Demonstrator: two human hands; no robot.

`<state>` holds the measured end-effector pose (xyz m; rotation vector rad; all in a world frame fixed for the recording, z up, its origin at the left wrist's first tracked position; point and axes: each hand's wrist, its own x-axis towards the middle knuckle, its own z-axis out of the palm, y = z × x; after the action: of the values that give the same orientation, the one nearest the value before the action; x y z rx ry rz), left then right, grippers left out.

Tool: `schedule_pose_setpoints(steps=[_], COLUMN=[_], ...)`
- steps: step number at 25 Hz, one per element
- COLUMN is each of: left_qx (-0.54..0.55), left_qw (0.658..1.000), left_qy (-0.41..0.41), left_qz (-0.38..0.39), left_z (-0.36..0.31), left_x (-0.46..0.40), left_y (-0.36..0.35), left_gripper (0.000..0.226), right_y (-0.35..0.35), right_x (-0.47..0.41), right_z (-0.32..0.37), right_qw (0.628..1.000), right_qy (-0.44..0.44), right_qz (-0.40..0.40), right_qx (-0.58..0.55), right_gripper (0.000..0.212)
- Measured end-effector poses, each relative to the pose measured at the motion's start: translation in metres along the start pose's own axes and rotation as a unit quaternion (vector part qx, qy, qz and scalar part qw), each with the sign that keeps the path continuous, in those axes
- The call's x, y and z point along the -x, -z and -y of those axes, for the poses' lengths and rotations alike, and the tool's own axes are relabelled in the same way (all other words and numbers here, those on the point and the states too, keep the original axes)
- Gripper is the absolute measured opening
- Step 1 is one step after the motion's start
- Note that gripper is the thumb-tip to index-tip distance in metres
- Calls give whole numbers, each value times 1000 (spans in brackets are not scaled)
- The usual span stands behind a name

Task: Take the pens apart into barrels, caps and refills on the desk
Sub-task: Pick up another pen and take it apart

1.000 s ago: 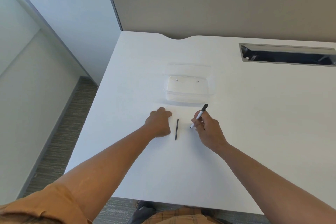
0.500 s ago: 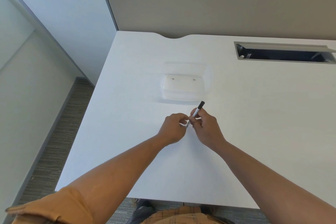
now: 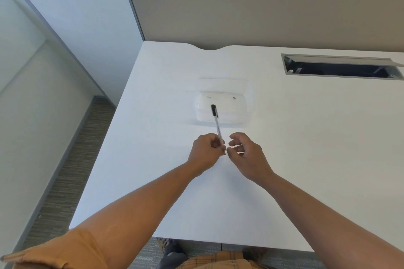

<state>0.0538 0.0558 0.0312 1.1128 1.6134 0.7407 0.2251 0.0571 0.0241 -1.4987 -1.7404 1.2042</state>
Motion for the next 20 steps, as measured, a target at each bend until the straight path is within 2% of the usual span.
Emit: schedule_pose_setpoints(steps=[2, 5, 8, 13, 15, 17, 19, 20], left_qx=[108, 238, 290, 332, 315, 253, 139, 75], left_qw=[993, 967, 950, 932, 937, 957, 987, 997], left_qy=[32, 74, 101, 123, 124, 119, 66, 8], left_qz=[20, 50, 51, 80, 90, 83, 41, -1], left_z=[-1, -5, -7, -4, -4, -7, -9, -9], left_x=[2, 6, 11, 15, 17, 19, 21, 23], left_y=[6, 10, 10, 10, 10, 12, 13, 14], left_gripper=[10, 21, 18, 16, 18, 27, 38, 45], right_y=[-3, -6, -7, -6, -6, -5, -2, 0], right_x=[3, 2, 1, 2, 2, 2, 1, 1], right_z=[-3, 1, 5, 6, 6, 5, 4, 4], right_qw=[1000, 999, 995, 991, 989, 988, 987, 987], right_qy=[6, 33, 77, 97, 98, 99, 97, 96], right_qz=[8, -4, -25, -26, -30, -40, -47, -50], right_qx=[3, 32, 60, 92, 104, 109, 116, 118], right_gripper=[34, 20, 9, 13, 13, 12, 15, 16])
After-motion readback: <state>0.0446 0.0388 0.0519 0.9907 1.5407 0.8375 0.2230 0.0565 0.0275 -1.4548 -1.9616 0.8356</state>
